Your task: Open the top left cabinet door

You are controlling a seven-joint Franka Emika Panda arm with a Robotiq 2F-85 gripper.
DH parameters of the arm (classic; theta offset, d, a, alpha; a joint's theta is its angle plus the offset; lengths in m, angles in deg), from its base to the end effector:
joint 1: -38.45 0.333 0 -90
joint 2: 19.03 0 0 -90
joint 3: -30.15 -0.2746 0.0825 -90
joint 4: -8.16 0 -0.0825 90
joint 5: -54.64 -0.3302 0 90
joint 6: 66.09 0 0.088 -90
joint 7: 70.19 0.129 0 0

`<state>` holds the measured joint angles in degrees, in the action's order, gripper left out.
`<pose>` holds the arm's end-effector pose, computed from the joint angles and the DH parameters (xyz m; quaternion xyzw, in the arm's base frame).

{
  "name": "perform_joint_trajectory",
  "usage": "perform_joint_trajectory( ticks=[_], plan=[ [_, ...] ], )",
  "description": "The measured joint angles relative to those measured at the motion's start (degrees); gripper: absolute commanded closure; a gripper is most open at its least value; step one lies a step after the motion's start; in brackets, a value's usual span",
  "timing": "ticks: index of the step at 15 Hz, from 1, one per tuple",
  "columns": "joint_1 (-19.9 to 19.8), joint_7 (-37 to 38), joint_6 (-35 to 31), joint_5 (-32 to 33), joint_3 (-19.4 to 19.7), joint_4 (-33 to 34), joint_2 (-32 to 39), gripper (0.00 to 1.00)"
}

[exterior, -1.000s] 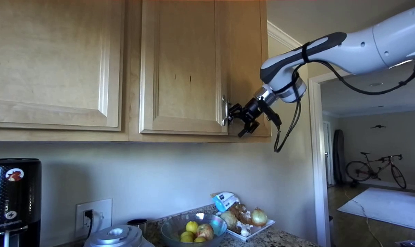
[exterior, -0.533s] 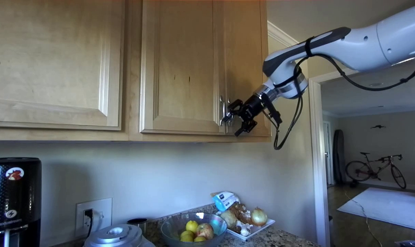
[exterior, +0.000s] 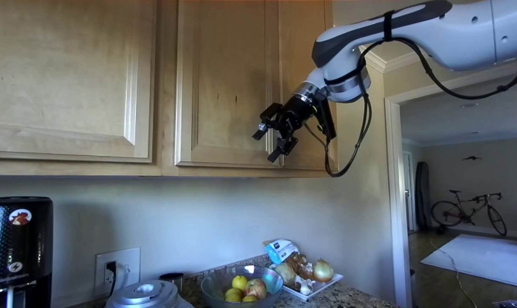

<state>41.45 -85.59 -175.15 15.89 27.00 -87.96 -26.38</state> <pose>0.4926 0.1137 0.6350 -0.9229 -0.1237 -0.1919 0.3100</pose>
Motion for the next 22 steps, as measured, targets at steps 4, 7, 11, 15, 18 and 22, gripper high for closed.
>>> perform_joint_trajectory(
  ticks=[4,7,11,15,18,22],
  plan=[
    [0.3,3.1,-8.4,9.5,-2.0,-0.8,-2.5,0.0],
    [0.2,9.0,-15.0,16.5,-2.4,-2.7,-4.9,0.0],
    [-0.2,19.5,-23.4,27.4,-3.0,-5.0,-5.9,0.0],
    [-1.4,29.5,-26.4,37.9,-3.4,-5.9,-5.9,0.0],
    [-2.0,33.6,-26.3,42.9,-3.5,-5.9,-6.3,0.0],
    [-2.2,34.9,-26.3,44.0,-3.6,-5.9,-7.0,0.0]
  ],
)
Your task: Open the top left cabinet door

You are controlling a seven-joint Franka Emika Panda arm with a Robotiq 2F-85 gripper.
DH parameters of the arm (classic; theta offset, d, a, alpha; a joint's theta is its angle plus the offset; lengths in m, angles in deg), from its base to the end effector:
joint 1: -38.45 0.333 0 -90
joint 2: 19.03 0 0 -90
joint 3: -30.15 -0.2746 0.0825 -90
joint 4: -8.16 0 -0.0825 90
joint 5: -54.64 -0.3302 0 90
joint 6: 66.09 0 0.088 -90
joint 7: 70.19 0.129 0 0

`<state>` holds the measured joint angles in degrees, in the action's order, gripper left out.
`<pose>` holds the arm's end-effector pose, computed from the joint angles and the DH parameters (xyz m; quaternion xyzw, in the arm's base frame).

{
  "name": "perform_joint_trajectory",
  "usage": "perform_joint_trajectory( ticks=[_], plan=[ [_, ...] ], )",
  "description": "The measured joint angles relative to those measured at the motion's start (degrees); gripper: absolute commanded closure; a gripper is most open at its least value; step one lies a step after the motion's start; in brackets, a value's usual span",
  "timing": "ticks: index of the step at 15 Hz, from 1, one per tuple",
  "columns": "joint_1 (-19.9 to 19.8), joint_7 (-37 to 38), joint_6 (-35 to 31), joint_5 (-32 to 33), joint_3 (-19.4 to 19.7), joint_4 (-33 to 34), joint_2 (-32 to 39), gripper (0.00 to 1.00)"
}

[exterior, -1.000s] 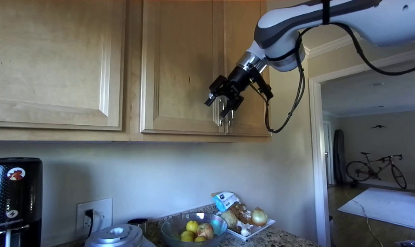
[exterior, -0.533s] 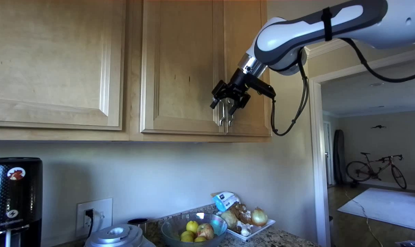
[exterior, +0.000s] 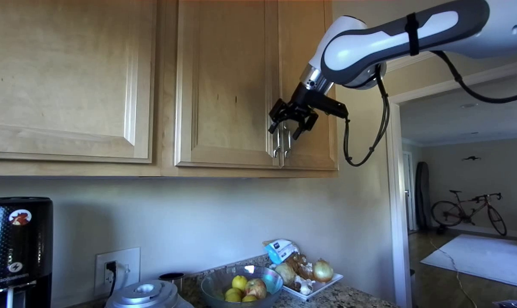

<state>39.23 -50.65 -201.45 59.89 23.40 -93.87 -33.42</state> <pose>0.4884 0.0708 0.6931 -0.9104 0.0746 -0.4050 0.0392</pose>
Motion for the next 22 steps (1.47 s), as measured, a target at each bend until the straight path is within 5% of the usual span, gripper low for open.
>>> perform_joint_trajectory(
  ticks=[5,6,16,22],
  plan=[
    [-0.2,0.1,0.0,0.0,0.3,0.1,0.6,0.0],
    [-0.3,0.1,0.0,0.0,0.4,0.3,0.8,0.24],
    [-0.4,0.1,0.0,-1.2,0.4,6.0,6.4,0.85],
    [-0.5,-1.2,1.9,-1.2,0.8,7.3,7.0,0.89]
  ],
)
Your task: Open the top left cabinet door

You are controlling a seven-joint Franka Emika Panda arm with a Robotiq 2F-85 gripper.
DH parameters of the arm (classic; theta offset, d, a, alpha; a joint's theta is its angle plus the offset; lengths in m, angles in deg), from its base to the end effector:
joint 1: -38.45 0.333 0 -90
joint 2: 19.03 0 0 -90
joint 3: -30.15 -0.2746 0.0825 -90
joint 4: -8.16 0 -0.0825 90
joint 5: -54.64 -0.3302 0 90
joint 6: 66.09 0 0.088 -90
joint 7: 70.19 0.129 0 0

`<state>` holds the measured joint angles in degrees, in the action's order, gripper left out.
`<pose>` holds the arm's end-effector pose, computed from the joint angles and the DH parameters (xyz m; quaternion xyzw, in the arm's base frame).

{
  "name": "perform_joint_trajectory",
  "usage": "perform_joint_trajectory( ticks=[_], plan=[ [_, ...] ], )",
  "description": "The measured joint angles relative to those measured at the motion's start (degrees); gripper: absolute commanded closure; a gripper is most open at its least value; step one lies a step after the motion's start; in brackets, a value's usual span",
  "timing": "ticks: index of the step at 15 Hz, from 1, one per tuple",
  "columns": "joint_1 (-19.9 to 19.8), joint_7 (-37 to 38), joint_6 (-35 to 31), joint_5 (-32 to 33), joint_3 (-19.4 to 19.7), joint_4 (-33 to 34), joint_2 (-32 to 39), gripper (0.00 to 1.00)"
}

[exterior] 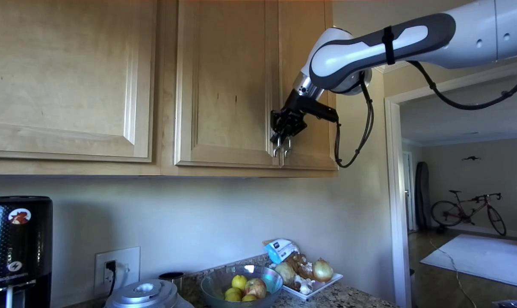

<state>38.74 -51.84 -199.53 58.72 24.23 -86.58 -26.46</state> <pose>0.5232 0.0589 0.6876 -0.9158 0.0827 -0.3906 0.0444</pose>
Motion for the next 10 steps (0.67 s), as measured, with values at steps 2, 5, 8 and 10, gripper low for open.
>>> perform_joint_trajectory(
  ticks=[2,5,8,10],
  plan=[
    [0.1,-0.9,0.1,0.0,0.0,0.0,0.0,0.9],
    [0.1,-3.8,0.4,0.0,0.0,-0.3,-0.3,0.91],
    [0.3,-8.3,0.6,-0.2,0.1,-2.7,-2.7,0.92],
    [0.5,-11.8,1.5,-1.3,0.1,-5.4,-5.7,0.92]
  ],
)
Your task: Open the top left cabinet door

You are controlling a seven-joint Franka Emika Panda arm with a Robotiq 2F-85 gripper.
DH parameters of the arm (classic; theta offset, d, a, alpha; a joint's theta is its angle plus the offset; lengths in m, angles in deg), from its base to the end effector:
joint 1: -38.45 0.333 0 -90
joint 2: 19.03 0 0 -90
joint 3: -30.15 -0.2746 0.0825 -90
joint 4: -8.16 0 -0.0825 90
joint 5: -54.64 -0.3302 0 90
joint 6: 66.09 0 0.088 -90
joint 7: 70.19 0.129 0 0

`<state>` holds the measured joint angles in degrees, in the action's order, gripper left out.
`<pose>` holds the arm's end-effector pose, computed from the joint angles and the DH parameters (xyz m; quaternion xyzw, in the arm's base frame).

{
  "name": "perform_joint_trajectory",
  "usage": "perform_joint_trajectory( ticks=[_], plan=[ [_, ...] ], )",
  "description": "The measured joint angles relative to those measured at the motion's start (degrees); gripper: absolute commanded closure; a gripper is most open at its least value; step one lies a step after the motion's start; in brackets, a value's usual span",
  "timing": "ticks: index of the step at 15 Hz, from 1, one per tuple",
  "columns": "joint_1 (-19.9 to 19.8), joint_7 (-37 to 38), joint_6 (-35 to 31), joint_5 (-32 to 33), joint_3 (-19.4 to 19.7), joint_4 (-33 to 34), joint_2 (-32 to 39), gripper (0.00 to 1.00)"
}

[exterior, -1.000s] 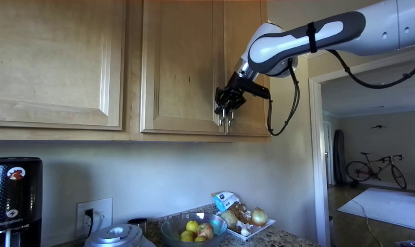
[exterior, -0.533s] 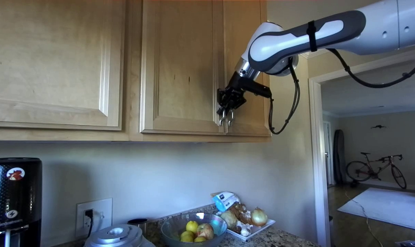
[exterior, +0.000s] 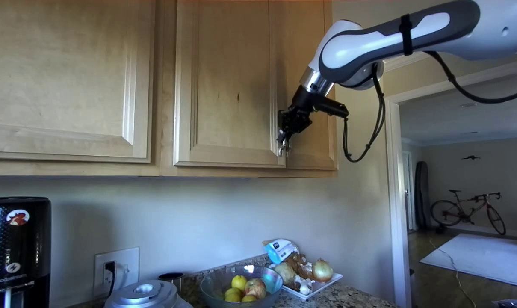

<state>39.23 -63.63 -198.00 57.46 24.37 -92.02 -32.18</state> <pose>0.4933 0.0618 0.6888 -0.9239 -0.0114 -0.3823 0.0095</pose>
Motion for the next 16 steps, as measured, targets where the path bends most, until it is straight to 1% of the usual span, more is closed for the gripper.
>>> perform_joint_trajectory(
  ticks=[3,6,9,13,14,15,16],
  plan=[
    [0.9,-5.1,3.5,-2.1,0.1,-4.4,-5.8,0.92],
    [3.2,-9.1,8.7,-3.6,0.0,-8.6,-12.4,0.92],
    [6.7,-12.2,14.1,-5.1,-1.0,-11.7,-18.5,0.92],
    [12.1,-13.4,19.6,-8.2,-3.2,-13.3,-23.8,0.93],
    [13.3,-13.6,20.4,-8.9,-3.8,-13.4,-24.4,0.98],
    [14.3,-13.7,20.9,-9.7,-4.2,-13.4,-24.7,0.68],
    [15.2,-14.0,21.5,-10.7,-4.5,-13.4,-24.7,0.66]
  ],
)
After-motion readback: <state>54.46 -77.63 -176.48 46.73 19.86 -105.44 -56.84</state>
